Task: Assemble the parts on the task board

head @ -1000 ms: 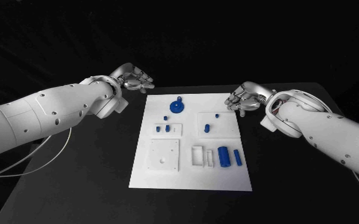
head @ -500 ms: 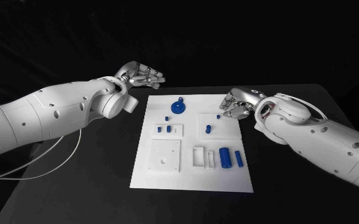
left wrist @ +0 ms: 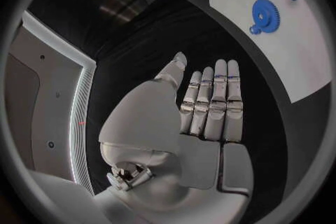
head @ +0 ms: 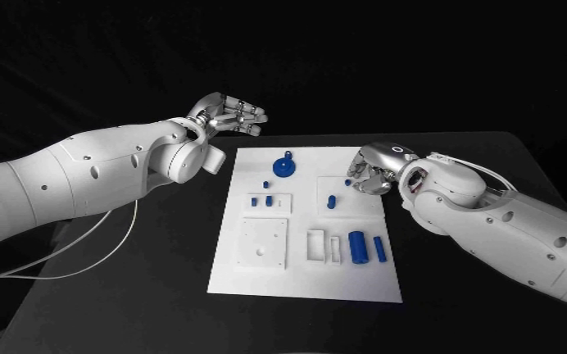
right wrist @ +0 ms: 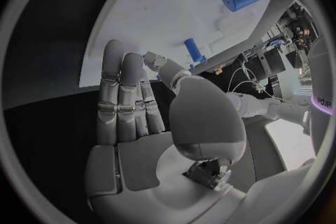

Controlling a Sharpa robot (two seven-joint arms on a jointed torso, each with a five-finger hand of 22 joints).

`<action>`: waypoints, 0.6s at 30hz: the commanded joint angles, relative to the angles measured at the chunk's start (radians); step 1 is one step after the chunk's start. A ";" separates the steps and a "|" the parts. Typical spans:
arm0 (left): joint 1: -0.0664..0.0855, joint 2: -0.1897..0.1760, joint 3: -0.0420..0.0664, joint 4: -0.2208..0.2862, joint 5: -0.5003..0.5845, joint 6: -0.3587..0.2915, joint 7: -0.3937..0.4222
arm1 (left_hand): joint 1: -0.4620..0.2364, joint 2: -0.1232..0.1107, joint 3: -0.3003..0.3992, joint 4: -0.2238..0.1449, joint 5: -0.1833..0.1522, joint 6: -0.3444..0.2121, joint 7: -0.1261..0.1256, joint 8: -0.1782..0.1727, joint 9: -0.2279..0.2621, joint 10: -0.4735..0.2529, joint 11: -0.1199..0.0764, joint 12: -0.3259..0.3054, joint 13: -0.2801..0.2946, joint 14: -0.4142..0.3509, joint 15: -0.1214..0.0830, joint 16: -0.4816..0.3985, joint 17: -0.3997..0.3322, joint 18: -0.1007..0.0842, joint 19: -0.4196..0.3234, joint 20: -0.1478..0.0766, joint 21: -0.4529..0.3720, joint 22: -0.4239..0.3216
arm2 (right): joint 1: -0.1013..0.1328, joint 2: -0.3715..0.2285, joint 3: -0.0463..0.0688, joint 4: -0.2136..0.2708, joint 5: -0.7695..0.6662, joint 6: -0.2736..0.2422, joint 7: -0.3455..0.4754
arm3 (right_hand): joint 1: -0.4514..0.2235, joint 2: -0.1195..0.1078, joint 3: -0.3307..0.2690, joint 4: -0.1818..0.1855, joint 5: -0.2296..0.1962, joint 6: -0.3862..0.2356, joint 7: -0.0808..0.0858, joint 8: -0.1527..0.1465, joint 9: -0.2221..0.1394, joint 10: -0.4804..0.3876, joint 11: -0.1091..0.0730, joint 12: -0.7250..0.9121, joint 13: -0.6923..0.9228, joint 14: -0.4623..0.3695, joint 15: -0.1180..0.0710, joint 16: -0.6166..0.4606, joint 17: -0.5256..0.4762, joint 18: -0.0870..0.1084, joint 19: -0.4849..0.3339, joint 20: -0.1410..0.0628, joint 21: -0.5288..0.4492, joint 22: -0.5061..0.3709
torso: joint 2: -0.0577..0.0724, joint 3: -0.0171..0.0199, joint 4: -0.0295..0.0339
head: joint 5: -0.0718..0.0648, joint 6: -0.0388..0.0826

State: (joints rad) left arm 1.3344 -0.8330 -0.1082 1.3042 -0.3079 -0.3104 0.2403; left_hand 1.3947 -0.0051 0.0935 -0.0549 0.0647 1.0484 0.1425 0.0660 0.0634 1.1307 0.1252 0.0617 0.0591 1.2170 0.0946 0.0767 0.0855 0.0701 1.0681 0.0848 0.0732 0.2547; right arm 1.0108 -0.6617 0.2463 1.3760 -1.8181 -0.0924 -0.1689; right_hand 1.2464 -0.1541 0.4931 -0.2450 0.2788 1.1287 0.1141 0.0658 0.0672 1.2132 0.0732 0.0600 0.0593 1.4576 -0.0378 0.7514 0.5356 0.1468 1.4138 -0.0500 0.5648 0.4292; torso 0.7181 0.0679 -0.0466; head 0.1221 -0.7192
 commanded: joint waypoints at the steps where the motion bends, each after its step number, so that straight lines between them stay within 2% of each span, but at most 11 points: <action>1: 0.002 0.003 0.001 0.001 0.025 0.013 0.024 | -0.007 0.005 -0.007 -0.002 0.000 -0.003 -0.004 -0.003 -0.001 -0.006 -0.001 -0.001 0.000 -0.005 0.005 -0.003 -0.001 -0.010 0.009 0.000 0.004 -0.023 | -0.001 0.004 -0.003 0.003 -0.044 0.020 -0.020 | -0.001 -0.012 0.000 0.011 -0.006 -0.009 0.002 -0.003 0.000 -0.009 -0.002 -0.002 0.000 0.000 0.006 0.012 0.004 0.006 0.011 -0.003 -0.009 0.005 | 0.000 0.0010 0.0000 | 0.002 -0.002; 8: 0.002 0.005 0.001 0.001 0.025 0.017 0.022 | -0.007 0.006 -0.011 -0.003 -0.002 -0.003 -0.004 -0.003 -0.001 -0.008 0.000 -0.001 0.000 -0.007 0.006 -0.004 -0.001 -0.010 0.013 0.000 0.006 -0.047 | -0.001 0.015 -0.017 -0.001 -0.052 0.015 -0.023 | 0.000 -0.014 0.006 0.021 -0.012 -0.007 0.001 -0.003 0.000 -0.007 -0.002 -0.002 0.000 -0.005 0.006 0.028 0.002 -0.001 0.019 -0.003 -0.022 0.015 | 0.000 0.0003 0.0002 | 0.003 -0.004; 13: 0.002 0.007 0.001 0.001 0.025 0.019 0.018 | -0.007 0.007 -0.012 -0.002 -0.003 -0.003 -0.004 -0.003 -0.001 -0.009 0.000 -0.001 0.000 -0.008 0.007 -0.005 -0.001 -0.010 0.013 0.001 0.007 -0.053 | 0.000 0.025 -0.030 -0.008 -0.057 0.015 -0.031 | -0.002 -0.010 0.026 0.029 -0.026 -0.001 -0.001 -0.003 0.000 0.006 -0.006 -0.002 0.000 -0.006 0.003 0.039 0.000 -0.006 0.026 -0.006 -0.030 0.023 | 0.000 0.0000 0.0010 | 0.009 -0.012; 18: 0.002 0.008 0.001 0.001 0.023 0.019 0.013 | -0.008 0.008 -0.013 -0.001 -0.004 -0.002 -0.005 -0.003 0.000 -0.010 0.001 -0.001 0.000 -0.009 0.007 -0.004 -0.001 -0.010 0.013 0.001 0.007 -0.056 | 0.000 0.032 -0.038 -0.011 -0.058 0.013 -0.032 | -0.005 -0.012 0.043 0.036 -0.026 0.004 -0.003 -0.003 0.000 0.013 -0.008 -0.002 0.000 -0.008 0.002 0.052 0.001 -0.012 0.031 -0.008 -0.033 0.034 | 0.000 -0.0004 0.0006 | 0.010 -0.013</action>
State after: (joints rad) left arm 1.3346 -0.8276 -0.1082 1.3033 -0.2919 -0.3042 0.2459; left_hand 1.3908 -0.0012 0.0847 -0.0568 0.0647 1.0484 0.1426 0.0660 0.0635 1.1303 0.1256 0.0617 0.0591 1.2130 0.0984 0.0767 0.0856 0.0700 1.0742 0.0839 0.0772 0.2003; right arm 1.0159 -0.6330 0.2143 1.3672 -1.8591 -0.0955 -0.1941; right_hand 1.2463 -0.1620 0.5316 -0.2071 0.2556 1.1306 0.1122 0.0657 0.0672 1.2226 0.0642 0.0603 0.0596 1.4548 -0.0351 0.8000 0.5365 0.1449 1.4402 -0.0587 0.5342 0.4618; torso 0.7182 0.0679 -0.0459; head 0.1314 -0.7312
